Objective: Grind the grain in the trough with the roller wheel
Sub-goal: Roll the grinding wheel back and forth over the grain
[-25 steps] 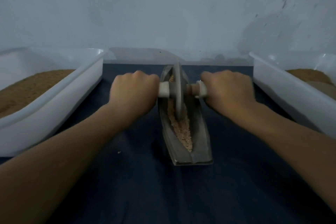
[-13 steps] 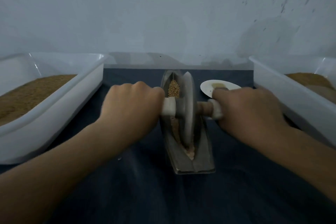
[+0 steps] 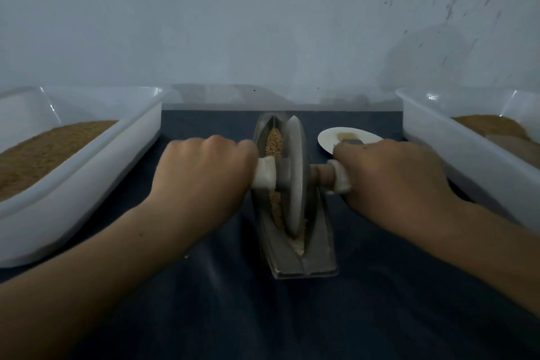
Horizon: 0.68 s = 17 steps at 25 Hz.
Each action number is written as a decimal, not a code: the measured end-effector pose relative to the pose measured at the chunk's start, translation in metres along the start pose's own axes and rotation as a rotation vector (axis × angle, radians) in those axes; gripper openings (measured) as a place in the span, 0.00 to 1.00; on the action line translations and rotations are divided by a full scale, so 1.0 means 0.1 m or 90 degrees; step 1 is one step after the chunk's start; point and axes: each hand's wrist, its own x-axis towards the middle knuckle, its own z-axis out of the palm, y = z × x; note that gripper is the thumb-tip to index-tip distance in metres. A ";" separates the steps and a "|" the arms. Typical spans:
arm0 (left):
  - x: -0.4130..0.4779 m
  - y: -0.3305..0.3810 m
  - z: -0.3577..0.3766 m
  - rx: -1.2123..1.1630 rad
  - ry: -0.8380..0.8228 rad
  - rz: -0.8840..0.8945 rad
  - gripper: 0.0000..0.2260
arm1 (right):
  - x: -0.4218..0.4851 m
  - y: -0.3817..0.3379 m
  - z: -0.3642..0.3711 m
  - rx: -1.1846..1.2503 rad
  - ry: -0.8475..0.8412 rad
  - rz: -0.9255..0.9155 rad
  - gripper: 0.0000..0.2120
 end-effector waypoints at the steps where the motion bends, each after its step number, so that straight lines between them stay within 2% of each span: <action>1: 0.07 0.03 0.03 0.044 -0.037 -0.028 0.13 | 0.09 -0.04 0.06 -0.036 -0.045 0.027 0.10; 2: 0.22 0.04 0.11 0.072 -0.070 -0.055 0.11 | 0.26 -0.08 0.15 -0.045 -0.102 0.068 0.09; 4: 0.55 0.02 0.21 0.035 -0.131 -0.109 0.02 | 0.62 -0.12 0.25 0.003 -0.211 0.134 0.06; 6: 0.73 -0.03 0.25 0.007 -0.189 -0.123 0.05 | 0.80 -0.11 0.29 0.021 -0.251 0.140 0.05; 8: 0.55 -0.03 0.16 0.025 -0.156 -0.096 0.02 | 0.62 -0.09 0.17 0.004 -0.218 0.100 0.08; 10: 0.17 0.02 0.05 0.018 -0.047 -0.041 0.13 | 0.22 -0.08 0.04 -0.011 -0.119 0.033 0.15; 12: -0.07 0.01 -0.08 -0.017 0.044 0.016 0.16 | -0.07 -0.04 -0.12 0.029 -0.040 -0.003 0.18; 14: -0.07 0.00 -0.04 -0.020 0.009 -0.002 0.16 | -0.03 -0.01 -0.11 0.006 -0.028 0.007 0.17; 16: 0.14 0.05 0.10 0.040 -0.059 -0.072 0.13 | 0.29 -0.08 0.03 -0.061 -0.096 0.048 0.13; 17: 0.30 0.05 0.19 0.031 -0.088 -0.109 0.08 | 0.50 -0.10 0.11 -0.035 -0.149 0.067 0.10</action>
